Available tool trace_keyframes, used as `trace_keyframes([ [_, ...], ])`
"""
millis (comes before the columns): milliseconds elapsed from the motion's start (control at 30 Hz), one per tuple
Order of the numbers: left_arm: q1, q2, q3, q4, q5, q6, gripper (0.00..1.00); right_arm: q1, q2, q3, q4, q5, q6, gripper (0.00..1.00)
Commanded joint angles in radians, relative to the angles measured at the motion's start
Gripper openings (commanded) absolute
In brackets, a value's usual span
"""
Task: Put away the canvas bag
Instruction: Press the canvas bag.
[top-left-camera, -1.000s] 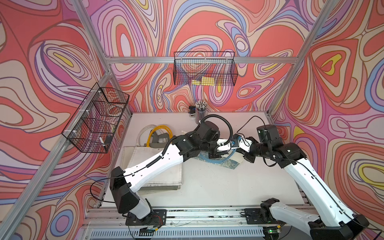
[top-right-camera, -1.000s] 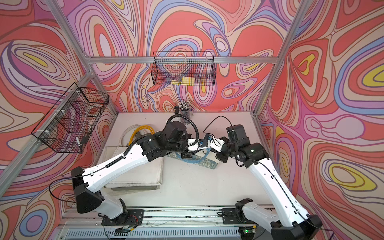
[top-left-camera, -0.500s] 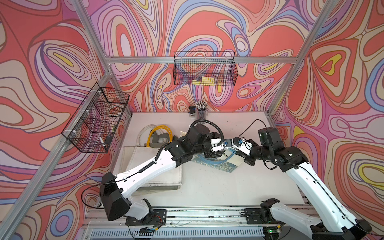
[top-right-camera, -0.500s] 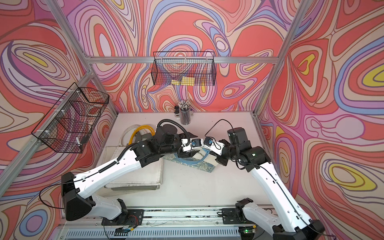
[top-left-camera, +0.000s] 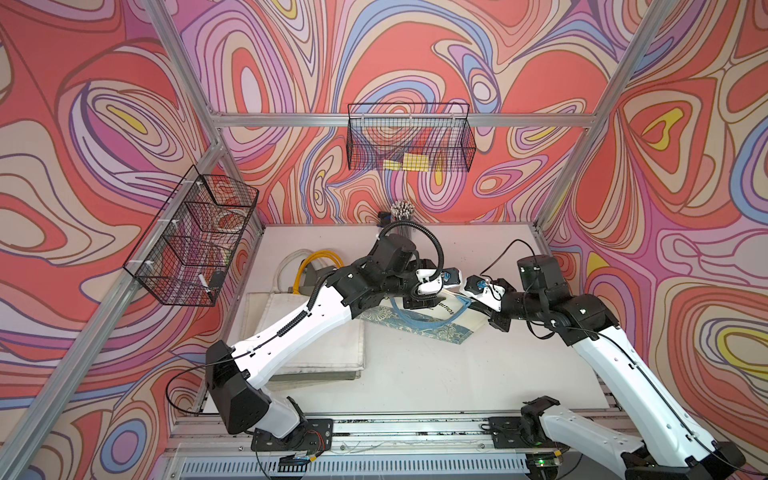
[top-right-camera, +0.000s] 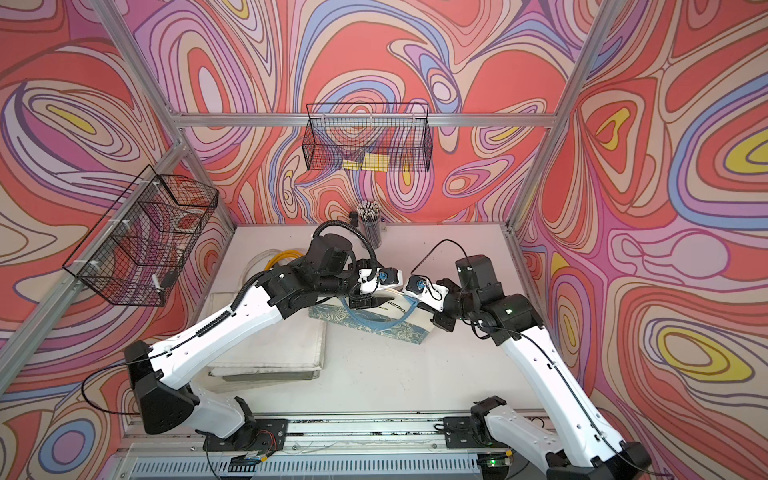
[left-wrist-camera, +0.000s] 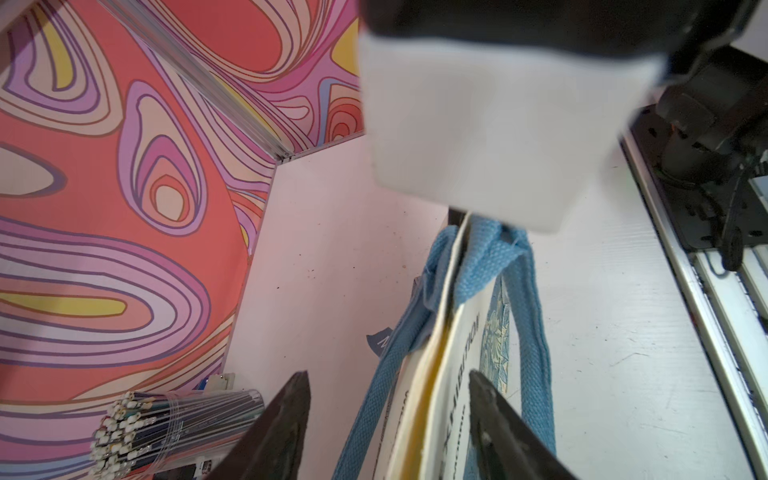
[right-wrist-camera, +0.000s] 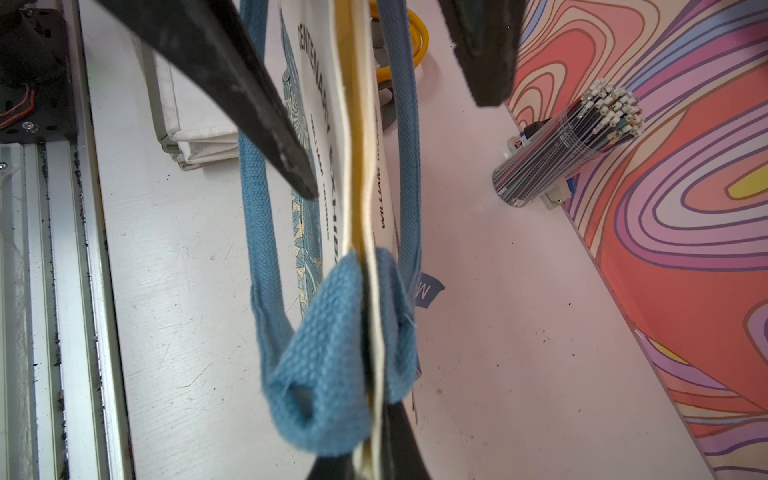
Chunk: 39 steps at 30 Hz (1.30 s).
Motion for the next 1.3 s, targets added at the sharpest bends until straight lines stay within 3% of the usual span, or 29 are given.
trace_keyframes([
  [0,0.005,0.034,0.042,-0.135,0.024,0.055,0.55,0.004,-0.015,0.029,0.098,-0.034,0.012,0.0],
  [100,0.009,0.04,0.056,-0.162,0.009,0.074,0.41,0.004,-0.025,0.02,0.129,-0.021,0.024,0.0],
  [233,0.017,0.056,0.084,-0.2,0.006,0.09,0.0,0.003,-0.043,-0.002,0.168,-0.018,0.043,0.0],
  [300,0.018,0.061,0.094,-0.211,-0.005,0.097,0.0,0.004,-0.048,-0.006,0.177,-0.021,0.053,0.0],
  [400,0.02,0.041,0.078,-0.184,0.003,0.109,0.0,0.004,-0.04,-0.007,0.167,0.014,0.101,0.11],
  [467,0.033,0.008,0.043,-0.143,0.039,0.134,0.0,-0.005,-0.02,0.01,0.107,0.033,0.148,0.26],
  [567,0.076,-0.054,-0.021,-0.053,0.136,0.136,0.0,-0.02,-0.021,0.019,0.048,-0.046,0.168,0.51],
  [633,0.113,-0.097,-0.066,0.021,0.214,0.123,0.0,-0.022,-0.058,0.001,0.086,-0.073,0.225,0.69],
  [700,0.14,-0.123,-0.088,0.07,0.268,0.114,0.0,-0.024,-0.099,-0.021,0.135,-0.09,0.274,0.8],
  [1000,0.225,-0.158,-0.1,0.148,0.46,0.078,0.0,-0.033,-0.179,-0.053,0.155,-0.107,0.37,0.95],
  [1267,0.256,-0.184,-0.089,0.076,0.497,0.136,0.0,-0.044,-0.22,-0.077,0.194,-0.05,0.375,0.98],
])
